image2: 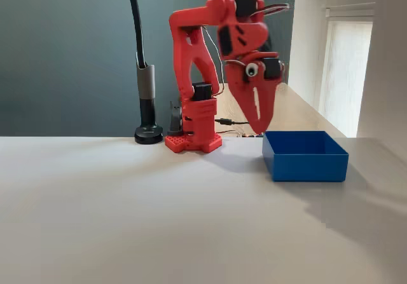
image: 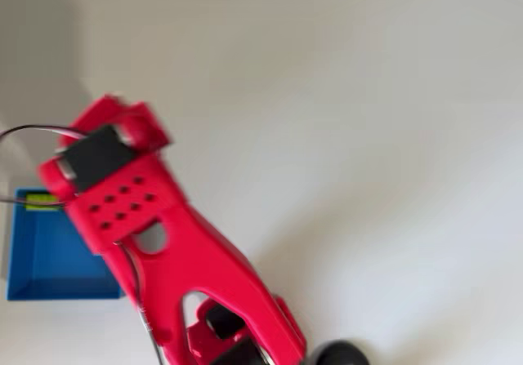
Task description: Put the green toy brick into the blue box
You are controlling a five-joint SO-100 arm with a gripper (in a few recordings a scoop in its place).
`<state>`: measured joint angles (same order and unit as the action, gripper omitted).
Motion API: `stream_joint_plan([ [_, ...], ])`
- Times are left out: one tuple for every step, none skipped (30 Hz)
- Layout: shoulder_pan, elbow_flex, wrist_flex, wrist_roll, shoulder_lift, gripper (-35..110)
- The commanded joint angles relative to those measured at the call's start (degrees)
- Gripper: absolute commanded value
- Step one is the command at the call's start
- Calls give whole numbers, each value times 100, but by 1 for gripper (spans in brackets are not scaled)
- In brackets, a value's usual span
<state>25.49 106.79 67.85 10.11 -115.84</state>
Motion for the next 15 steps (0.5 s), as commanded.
stream_joint_plan([
  [-571, 369, -62, -79, -738, 0],
  [-694, 483, -79, -123, -861, 0],
  [-809, 615, -97, -176, -1002, 0],
  [-923, 765, -132, -211, -1151, 0],
  [-1020, 923, -167, -246, -1310, 0],
  [-1116, 1107, -229, -272, -1485, 0],
  [-1213, 1301, -308, -290, -1679, 0],
  [-1301, 1512, -378, -308, -1863, 0],
  [-1380, 1740, -439, -325, -2065, 0],
  [-1459, 1960, -492, -352, -2259, 0],
  [-1529, 2171, -519, -378, -2461, 0],
  [-1600, 2364, -554, -422, -2663, 0],
  [-1661, 2566, -554, -457, -2856, 0],
  [-1714, 2760, -554, -492, -3059, 0],
  [-1767, 2953, -554, -527, -3270, 0],
])
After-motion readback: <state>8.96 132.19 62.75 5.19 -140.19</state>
